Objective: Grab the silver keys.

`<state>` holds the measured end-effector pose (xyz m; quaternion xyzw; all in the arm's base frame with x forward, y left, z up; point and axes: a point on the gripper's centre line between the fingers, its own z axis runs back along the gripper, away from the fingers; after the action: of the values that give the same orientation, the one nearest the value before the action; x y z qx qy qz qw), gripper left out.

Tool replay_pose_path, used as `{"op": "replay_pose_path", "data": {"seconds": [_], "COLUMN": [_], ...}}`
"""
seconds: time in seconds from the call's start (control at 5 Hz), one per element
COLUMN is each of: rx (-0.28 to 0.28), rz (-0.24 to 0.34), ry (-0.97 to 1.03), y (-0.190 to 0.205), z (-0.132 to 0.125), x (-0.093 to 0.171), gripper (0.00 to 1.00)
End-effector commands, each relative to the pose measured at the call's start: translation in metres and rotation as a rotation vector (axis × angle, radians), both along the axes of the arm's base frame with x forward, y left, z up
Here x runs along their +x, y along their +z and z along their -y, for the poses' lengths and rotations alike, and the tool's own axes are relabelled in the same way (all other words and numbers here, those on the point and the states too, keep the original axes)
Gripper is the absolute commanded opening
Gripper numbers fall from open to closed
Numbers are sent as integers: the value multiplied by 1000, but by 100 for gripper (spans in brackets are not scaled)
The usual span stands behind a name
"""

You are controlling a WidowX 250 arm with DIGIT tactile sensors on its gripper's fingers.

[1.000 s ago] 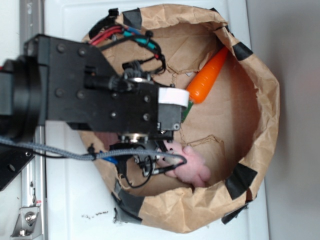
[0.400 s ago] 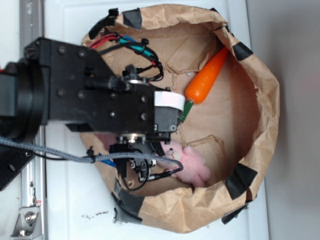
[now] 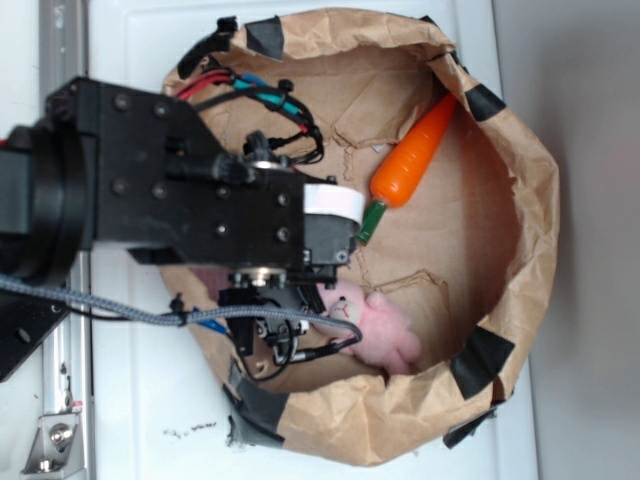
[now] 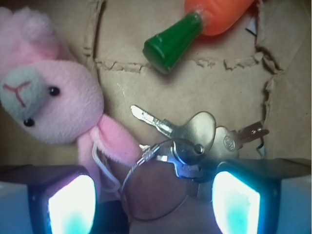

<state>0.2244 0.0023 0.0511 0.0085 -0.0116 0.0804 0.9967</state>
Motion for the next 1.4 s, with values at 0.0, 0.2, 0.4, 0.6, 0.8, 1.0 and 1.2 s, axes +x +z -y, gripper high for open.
{"op": "replay_pose_path", "data": {"seconds": [0.0, 0.2, 0.4, 0.6, 0.8, 1.0, 1.2], "rx": [-8, 7, 2, -34, -51, -44, -28], "rz": [37, 42, 97, 159, 166, 155, 147], "ry": [0, 8, 37, 69, 65, 63, 65], "y": [5, -3, -10, -8, -8, -10, -13], "z": [-3, -3, -5, -9, -8, -7, -8], "x": [-3, -6, -4, 5, 8, 8, 8], "gripper": [100, 100, 100, 100, 100, 100, 100]}}
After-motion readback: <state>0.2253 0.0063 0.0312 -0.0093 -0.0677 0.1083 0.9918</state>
